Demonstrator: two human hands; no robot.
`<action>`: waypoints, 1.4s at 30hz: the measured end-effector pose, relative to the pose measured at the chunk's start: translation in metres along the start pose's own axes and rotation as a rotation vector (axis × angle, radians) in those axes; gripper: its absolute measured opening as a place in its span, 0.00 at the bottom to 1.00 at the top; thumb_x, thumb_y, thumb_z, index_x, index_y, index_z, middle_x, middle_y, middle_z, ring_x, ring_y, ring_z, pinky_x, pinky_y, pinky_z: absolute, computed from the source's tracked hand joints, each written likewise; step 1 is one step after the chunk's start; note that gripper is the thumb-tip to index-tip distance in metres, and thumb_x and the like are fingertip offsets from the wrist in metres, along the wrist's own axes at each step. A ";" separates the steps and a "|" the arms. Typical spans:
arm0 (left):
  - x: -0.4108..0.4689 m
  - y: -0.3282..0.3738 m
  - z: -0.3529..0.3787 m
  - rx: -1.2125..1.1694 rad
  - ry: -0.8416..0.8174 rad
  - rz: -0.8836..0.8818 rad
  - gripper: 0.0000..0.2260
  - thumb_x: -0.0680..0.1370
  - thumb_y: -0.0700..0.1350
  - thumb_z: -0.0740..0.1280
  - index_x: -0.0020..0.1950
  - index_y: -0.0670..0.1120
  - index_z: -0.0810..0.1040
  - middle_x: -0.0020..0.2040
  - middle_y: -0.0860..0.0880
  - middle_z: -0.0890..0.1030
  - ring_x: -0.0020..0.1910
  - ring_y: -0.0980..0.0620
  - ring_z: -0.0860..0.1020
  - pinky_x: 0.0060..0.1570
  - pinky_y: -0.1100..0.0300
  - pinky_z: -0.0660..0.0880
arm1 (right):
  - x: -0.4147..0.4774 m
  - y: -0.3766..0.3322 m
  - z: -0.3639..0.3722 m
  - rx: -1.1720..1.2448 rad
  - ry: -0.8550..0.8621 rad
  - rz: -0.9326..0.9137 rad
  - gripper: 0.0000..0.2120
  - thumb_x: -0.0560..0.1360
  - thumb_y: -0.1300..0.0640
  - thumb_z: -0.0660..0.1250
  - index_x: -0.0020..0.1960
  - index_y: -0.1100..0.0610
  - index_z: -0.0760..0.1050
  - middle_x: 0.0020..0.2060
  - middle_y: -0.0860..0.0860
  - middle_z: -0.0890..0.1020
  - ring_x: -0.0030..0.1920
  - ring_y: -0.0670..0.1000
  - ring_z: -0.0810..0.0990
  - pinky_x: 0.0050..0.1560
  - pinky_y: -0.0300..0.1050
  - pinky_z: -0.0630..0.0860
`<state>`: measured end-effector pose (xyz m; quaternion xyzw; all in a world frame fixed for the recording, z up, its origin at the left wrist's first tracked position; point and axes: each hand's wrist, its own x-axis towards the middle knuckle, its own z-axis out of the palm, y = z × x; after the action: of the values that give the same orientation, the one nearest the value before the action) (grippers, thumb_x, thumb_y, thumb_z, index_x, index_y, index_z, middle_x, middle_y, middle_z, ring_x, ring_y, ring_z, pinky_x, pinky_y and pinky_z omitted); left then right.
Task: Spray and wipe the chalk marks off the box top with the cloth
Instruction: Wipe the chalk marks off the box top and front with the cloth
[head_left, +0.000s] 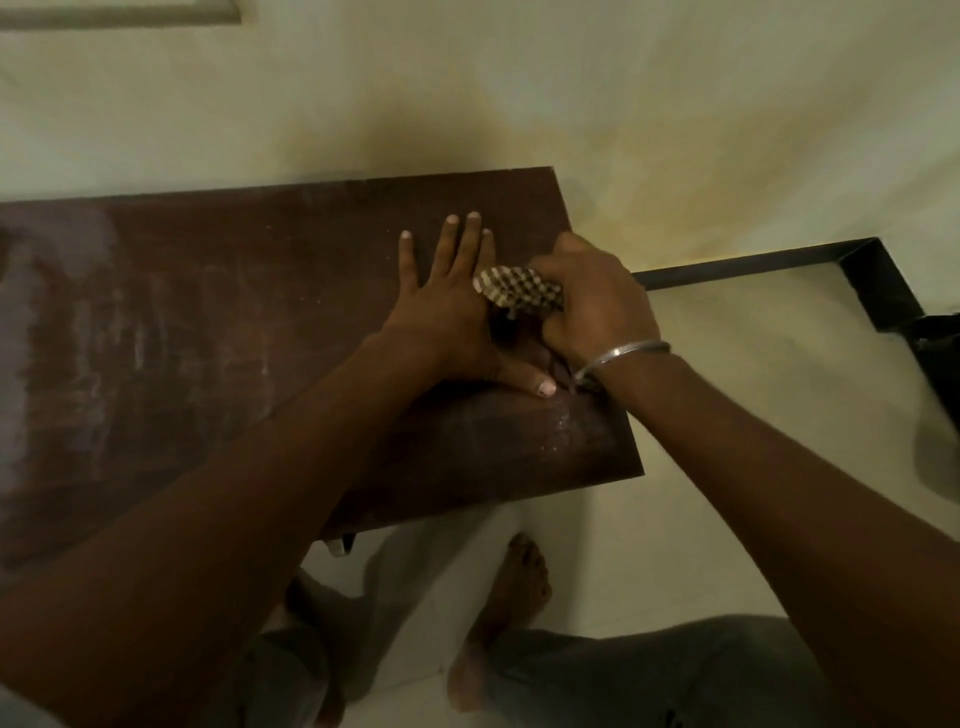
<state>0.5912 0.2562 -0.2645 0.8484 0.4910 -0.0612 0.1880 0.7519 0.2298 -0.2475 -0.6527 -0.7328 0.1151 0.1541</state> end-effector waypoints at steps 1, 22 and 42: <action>-0.002 0.004 0.003 0.010 -0.001 0.007 0.71 0.52 0.83 0.61 0.80 0.43 0.34 0.79 0.44 0.31 0.77 0.45 0.28 0.71 0.35 0.28 | -0.005 0.005 -0.002 0.013 -0.001 -0.010 0.13 0.67 0.62 0.69 0.50 0.51 0.80 0.44 0.53 0.75 0.45 0.58 0.77 0.40 0.50 0.77; -0.081 0.034 0.035 0.073 -0.029 0.131 0.67 0.58 0.82 0.61 0.79 0.42 0.33 0.80 0.44 0.32 0.78 0.45 0.31 0.73 0.35 0.32 | -0.031 -0.005 -0.011 -0.021 0.038 0.199 0.15 0.70 0.59 0.69 0.56 0.50 0.80 0.51 0.56 0.75 0.53 0.60 0.77 0.47 0.50 0.75; -0.128 0.027 0.042 0.125 0.002 0.105 0.52 0.72 0.74 0.57 0.81 0.42 0.40 0.81 0.46 0.38 0.80 0.45 0.37 0.74 0.34 0.37 | -0.138 -0.036 -0.013 -0.011 -0.059 0.214 0.16 0.67 0.60 0.72 0.54 0.49 0.79 0.53 0.52 0.76 0.50 0.56 0.77 0.48 0.48 0.77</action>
<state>0.5519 0.1246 -0.2592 0.8832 0.4412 -0.0807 0.1373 0.7377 0.0879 -0.2328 -0.7243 -0.6638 0.1463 0.1157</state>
